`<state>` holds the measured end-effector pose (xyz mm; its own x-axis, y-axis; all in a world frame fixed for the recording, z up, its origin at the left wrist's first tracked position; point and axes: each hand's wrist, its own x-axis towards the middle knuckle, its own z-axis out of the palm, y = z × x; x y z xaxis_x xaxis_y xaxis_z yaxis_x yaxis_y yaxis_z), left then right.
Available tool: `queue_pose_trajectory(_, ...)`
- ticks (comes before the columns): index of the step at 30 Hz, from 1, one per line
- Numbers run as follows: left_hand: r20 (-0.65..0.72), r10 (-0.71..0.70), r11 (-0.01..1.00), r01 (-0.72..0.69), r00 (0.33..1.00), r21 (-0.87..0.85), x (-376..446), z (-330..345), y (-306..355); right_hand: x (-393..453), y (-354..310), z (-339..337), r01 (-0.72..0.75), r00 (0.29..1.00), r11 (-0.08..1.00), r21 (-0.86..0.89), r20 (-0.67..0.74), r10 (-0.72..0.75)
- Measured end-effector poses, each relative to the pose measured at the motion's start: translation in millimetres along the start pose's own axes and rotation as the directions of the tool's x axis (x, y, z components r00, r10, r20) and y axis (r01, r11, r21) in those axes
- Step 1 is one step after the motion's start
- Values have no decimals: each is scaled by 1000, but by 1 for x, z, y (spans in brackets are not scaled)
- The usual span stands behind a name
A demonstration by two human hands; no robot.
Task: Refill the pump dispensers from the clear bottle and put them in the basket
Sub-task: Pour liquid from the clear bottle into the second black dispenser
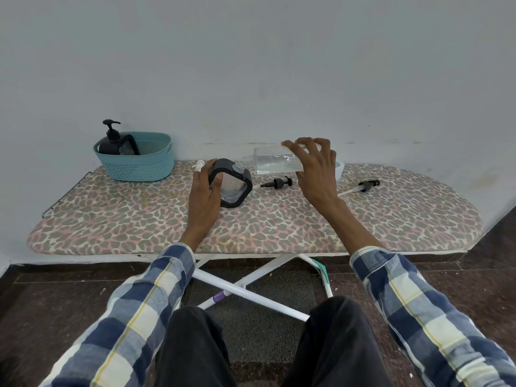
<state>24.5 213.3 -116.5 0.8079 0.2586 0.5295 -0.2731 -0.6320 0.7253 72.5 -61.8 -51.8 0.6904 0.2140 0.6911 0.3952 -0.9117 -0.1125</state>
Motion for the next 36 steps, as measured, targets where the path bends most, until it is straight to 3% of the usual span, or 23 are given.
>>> queue_pose_trajectory(36,4,16,1000,-16,1000,-17,0,2,-4,0,-1,-3,5,1000,1000,-7,6,-5)
